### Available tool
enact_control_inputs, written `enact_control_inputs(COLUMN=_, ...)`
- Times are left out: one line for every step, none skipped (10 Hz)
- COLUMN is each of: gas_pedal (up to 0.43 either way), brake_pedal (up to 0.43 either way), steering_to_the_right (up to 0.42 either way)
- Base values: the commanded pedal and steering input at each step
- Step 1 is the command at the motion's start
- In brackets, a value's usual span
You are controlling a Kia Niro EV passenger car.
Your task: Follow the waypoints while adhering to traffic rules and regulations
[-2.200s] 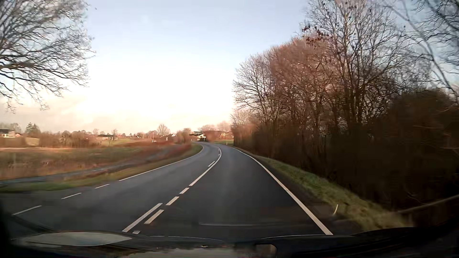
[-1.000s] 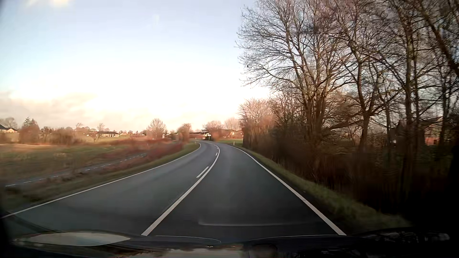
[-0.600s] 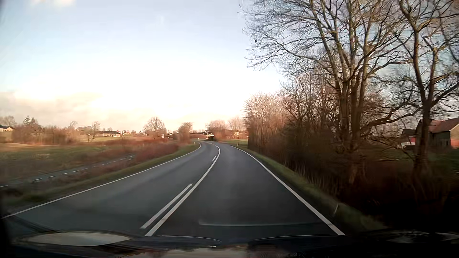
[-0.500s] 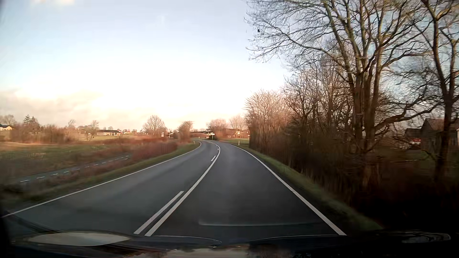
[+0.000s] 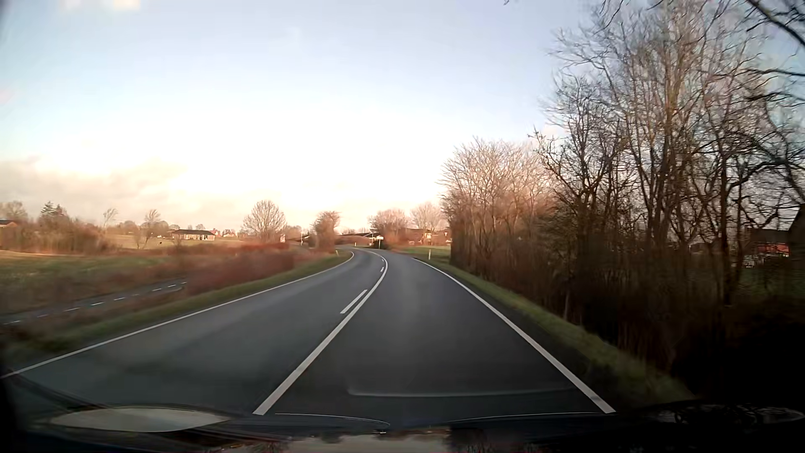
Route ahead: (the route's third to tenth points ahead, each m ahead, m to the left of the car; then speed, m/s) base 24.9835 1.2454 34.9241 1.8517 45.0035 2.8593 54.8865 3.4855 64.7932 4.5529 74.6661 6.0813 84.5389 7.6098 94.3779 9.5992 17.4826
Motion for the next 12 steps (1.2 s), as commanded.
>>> enact_control_inputs(gas_pedal=0.157, brake_pedal=0.0, steering_to_the_right=-0.008)
enact_control_inputs(gas_pedal=0.157, brake_pedal=0.0, steering_to_the_right=-0.007)
enact_control_inputs(gas_pedal=0.157, brake_pedal=0.0, steering_to_the_right=-0.007)
enact_control_inputs(gas_pedal=0.157, brake_pedal=0.0, steering_to_the_right=-0.006)
enact_control_inputs(gas_pedal=0.177, brake_pedal=0.0, steering_to_the_right=-0.007)
enact_control_inputs(gas_pedal=0.177, brake_pedal=0.0, steering_to_the_right=-0.007)
enact_control_inputs(gas_pedal=0.177, brake_pedal=0.0, steering_to_the_right=-0.006)
enact_control_inputs(gas_pedal=0.177, brake_pedal=0.0, steering_to_the_right=-0.007)
enact_control_inputs(gas_pedal=0.177, brake_pedal=0.0, steering_to_the_right=-0.007)
enact_control_inputs(gas_pedal=0.177, brake_pedal=0.0, steering_to_the_right=-0.004)
enact_control_inputs(gas_pedal=0.177, brake_pedal=0.0, steering_to_the_right=-0.002)
enact_control_inputs(gas_pedal=0.177, brake_pedal=0.0, steering_to_the_right=-0.002)
